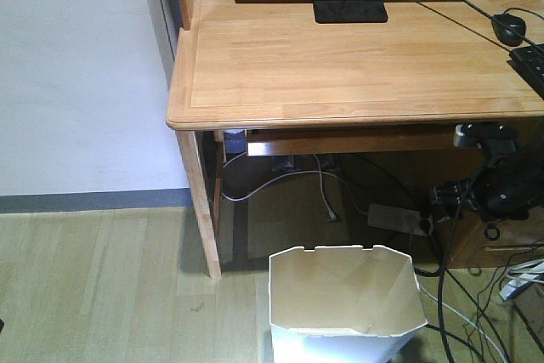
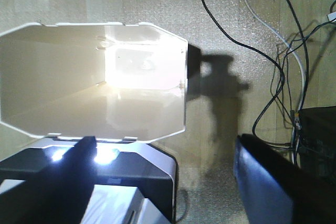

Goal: Move trash bin to bedside with robot
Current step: 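Reach the right gripper down to the rim of the white trash bin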

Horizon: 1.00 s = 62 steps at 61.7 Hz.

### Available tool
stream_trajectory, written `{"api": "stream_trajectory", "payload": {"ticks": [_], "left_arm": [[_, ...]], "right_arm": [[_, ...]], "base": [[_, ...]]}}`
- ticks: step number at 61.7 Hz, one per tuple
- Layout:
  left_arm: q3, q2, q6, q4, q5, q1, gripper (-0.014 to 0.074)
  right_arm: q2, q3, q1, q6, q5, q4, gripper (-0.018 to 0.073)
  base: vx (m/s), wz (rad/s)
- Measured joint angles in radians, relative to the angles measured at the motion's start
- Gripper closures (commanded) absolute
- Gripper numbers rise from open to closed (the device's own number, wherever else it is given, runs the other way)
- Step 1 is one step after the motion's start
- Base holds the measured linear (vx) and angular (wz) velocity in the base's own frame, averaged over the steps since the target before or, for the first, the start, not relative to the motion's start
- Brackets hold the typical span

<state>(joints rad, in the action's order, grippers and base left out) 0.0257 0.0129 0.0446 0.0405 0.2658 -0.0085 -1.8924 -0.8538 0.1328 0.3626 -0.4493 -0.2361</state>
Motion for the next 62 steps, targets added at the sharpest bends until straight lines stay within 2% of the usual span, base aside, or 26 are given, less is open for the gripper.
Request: {"api": "stream_trajectory", "payload": {"ticks": [15,30,62], "left_arm": [[0.0,0.0,0.0,0.0,0.0,0.0,0.0602],[0.0,0.0,0.0,0.0,0.0,0.0,0.0602],[0.0,0.0,0.0,0.0,0.0,0.0,0.0602]], "right_arm": [[-0.194,-0.017,0.0,0.081,0.164,-0.033,-0.0022],[-0.399,-0.065,0.0,0.093,0.28,-0.037,-0.0022],[-0.74,-0.268,0.0,0.099,0.314,-0.037,-0.0022]], "base": [[0.0,0.0],[0.0,0.0],[0.0,0.0]]}}
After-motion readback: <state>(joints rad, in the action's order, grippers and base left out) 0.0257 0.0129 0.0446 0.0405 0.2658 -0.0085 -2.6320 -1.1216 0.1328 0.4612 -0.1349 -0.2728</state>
